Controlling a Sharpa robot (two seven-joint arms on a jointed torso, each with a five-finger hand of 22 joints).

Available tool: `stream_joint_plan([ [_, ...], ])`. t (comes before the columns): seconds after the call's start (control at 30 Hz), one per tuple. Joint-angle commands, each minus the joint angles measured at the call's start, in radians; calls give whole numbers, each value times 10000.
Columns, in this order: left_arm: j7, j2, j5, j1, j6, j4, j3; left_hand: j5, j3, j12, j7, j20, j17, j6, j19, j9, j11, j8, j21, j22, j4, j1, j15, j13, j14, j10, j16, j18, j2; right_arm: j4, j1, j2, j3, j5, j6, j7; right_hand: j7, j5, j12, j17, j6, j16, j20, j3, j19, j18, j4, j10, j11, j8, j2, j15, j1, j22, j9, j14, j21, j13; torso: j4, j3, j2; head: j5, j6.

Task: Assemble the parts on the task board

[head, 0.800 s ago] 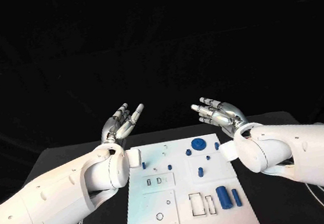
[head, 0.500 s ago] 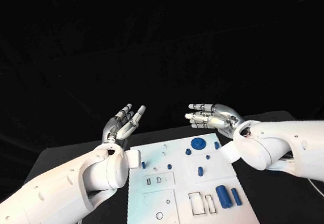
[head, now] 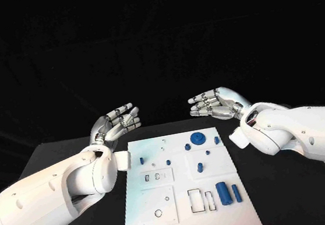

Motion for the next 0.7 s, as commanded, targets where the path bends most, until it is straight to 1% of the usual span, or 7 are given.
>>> stream_joint_plan([
  [0.03, 192, -123, -55, 41, 257, 195, 15, -8, -21, 209, 967, -6, 26, 1130, 359, 78, -172, 203, 166, 25, -262, 275, -184, 32, 631, 715, 155, 346, 26, 54, 72, -35, 10, -1831, 181, -601, 319, -112, 66, 64, 1686, 255, -257, 291, 1348, 242, -389, 1571, -369, 106, -137, -448, 232, 170, 42, 1763, 644, 29, 18, 23, 209, 4, 12],
  [0.17, -80, -351, -89, 129, 657, 430, 21, -7, -101, 411, 735, -7, 83, 2533, 782, 154, -440, 444, 343, 26, -534, 460, -460, 60, 1518, 1608, 303, 615, 32, 81, 232, -64, 22, -3179, 695, -1470, 246, -97, -11, 126, 1914, 331, -404, 361, 1687, 236, -459, 1883, -460, 42, -305, -601, 164, 225, 41, 2271, 845, 43, 60, 51, 417, -50, 27],
  [0.23, -186, -477, -206, 190, 863, 567, 24, -8, -158, 439, 609, -12, 126, 2869, 1013, 143, -577, 492, 438, 31, -604, 474, -593, 57, 1923, 2013, 330, 724, 15, 112, 305, -73, 25, -3951, 934, -1863, 151, 76, -11, 180, 2118, 366, -522, 459, 1911, 230, -547, 2160, -551, 64, -414, -712, 182, 278, 50, 2542, 993, 53, 68, 55, 517, -58, 47],
  [0.4, -340, -833, -403, 355, 1099, 998, 28, -8, -232, 327, 490, -60, 188, 3201, 1451, 92, -702, 437, 630, 55, -657, 457, -727, 24, 2375, 2445, 261, 799, 28, 269, 510, -76, 34, -5864, 1434, -2723, -53, 532, 70, 380, 2584, 496, -748, 662, 2316, 230, -678, 2880, -803, 169, -679, -945, 95, 408, 92, 3122, 1301, 132, 51, 85, 803, -120, 97],
  [0.47, -383, -1008, -443, 405, 1146, 1263, 28, -9, -244, 308, 488, -66, 196, 3237, 1487, 87, -712, 426, 644, 53, -651, 441, -736, 22, 2418, 2490, 245, 801, 31, 397, 606, -88, 35, -6757, 1594, -3089, -193, 532, 162, 601, 2824, 789, -931, 671, 2716, 244, -674, 3289, -985, 239, -807, -1151, 14, 541, 128, 3701, 1583, 217, 63, 111, 988, -170, 154],
  [0.57, -396, -1194, -467, 451, 1181, 1585, 28, -11, -264, 278, 486, -73, 203, 3277, 1526, 82, -717, 411, 657, 48, -640, 414, -743, 19, 2460, 2538, 220, 802, 31, 543, 682, -85, 37, -7702, 1697, -3446, -321, 470, 146, 898, 2978, 1107, -1158, 625, 3214, 232, -605, 3514, -1120, 246, -967, -1356, -114, 712, 142, 4267, 1928, 284, 66, 116, 1153, -209, 179],
  [0.7, -379, -1351, -481, 492, 1191, 1943, 36, -12, -271, 265, 485, -76, 204, 3286, 1543, 80, -717, 403, 664, 48, -635, 403, -744, 17, 2468, 2548, 207, 804, 34, 678, 751, -51, 39, -8669, 1711, -3745, -376, 450, -75, 1463, 2969, 1805, -1521, 572, 4139, 219, -500, 3356, -1185, 137, -1105, -1630, -185, 1047, 115, 5430, 2584, 269, 66, 118, 1284, -200, 216],
])
